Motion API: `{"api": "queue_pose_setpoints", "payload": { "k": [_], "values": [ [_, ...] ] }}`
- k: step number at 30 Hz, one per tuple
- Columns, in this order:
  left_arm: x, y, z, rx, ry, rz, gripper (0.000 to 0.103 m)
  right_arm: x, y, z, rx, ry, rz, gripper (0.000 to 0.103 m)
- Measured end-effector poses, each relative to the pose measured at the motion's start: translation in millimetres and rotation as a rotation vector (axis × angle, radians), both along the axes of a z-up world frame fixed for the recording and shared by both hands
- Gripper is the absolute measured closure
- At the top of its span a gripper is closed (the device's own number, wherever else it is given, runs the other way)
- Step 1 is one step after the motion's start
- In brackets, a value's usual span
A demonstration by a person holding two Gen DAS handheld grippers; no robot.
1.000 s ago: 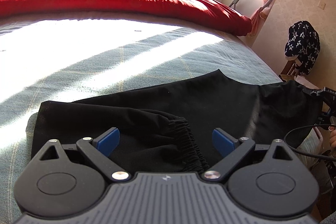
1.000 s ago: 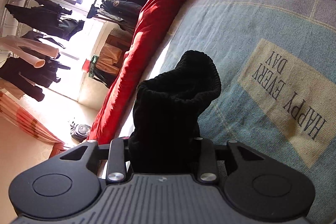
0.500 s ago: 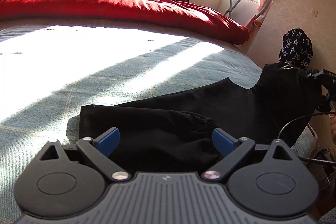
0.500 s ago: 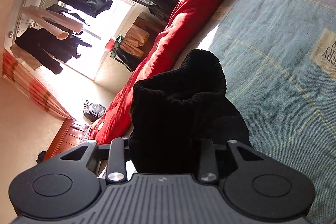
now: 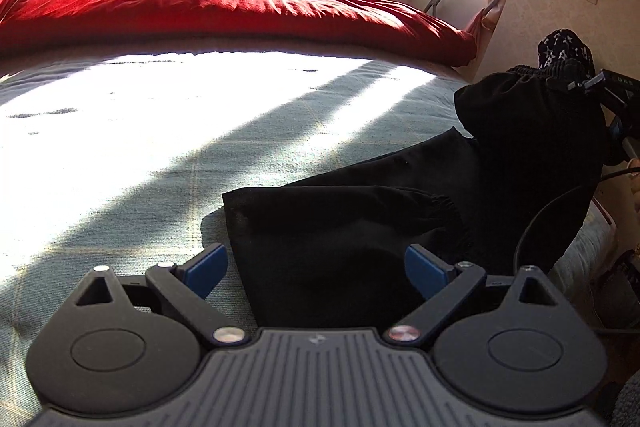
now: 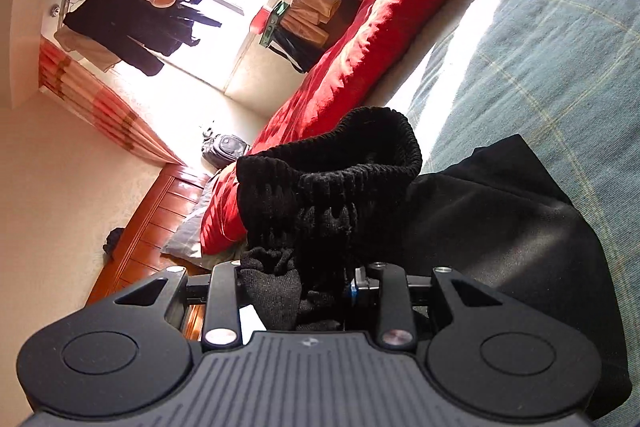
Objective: Fold clothes
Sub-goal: 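Lift the gripped waistband up off the bed with the right tool, then carry the waistband over the black pants and lower it with the right tool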
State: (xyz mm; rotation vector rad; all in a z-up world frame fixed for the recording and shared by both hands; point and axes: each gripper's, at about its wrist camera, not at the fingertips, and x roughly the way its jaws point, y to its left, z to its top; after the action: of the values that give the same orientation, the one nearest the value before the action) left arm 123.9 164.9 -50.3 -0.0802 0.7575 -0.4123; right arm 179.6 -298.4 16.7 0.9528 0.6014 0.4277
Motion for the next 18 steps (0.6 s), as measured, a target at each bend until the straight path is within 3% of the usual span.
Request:
{"api": "queue_pose_setpoints", "payload": {
  "k": [10,18],
  "values": [
    [-6,21,-3,-0.024,0.008,0.080,0.008,16,58,12,-0.014,-0.004,0.180,0.067],
    [-7,42,-4,-0.049,0.011,0.171,0.008,16,100,27,-0.162,-0.069,0.283,0.067]
  ]
}}
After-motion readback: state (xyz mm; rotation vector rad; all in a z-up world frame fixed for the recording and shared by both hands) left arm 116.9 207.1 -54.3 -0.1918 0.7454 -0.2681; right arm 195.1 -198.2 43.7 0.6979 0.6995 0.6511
